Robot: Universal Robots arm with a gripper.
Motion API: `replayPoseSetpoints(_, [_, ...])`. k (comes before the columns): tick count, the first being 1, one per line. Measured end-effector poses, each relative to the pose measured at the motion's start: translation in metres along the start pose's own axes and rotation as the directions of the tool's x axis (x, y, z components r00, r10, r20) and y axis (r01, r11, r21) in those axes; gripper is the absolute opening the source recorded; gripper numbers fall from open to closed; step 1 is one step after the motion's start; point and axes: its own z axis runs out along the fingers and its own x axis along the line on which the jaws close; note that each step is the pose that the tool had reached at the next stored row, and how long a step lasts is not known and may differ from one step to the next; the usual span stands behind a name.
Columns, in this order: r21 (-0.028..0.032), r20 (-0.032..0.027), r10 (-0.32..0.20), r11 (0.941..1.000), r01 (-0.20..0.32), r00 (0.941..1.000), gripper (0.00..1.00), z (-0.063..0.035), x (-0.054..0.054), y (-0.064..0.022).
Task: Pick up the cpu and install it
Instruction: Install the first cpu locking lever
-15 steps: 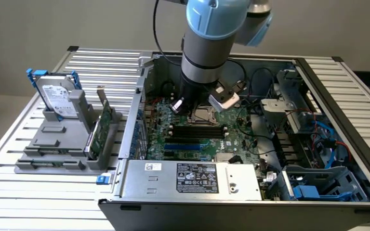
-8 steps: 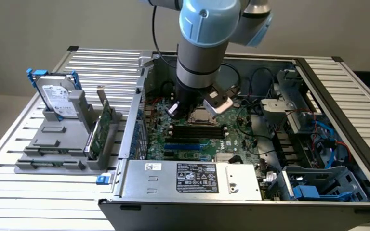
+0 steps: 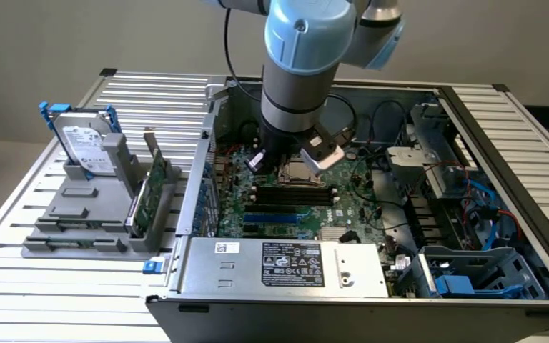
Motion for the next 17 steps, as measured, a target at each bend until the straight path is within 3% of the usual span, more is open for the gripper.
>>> replayPoseSetpoints(8, [-0.0027,-0.0061,0.020,0.9998,-0.020,0.9998,0.11,0.0017,-0.0012,0.0004])
replayPoseSetpoints(17, [-0.0082,-0.0158,0.081,0.9966,-0.082,0.9966,0.11,0.0058,-0.0039,0.0001])
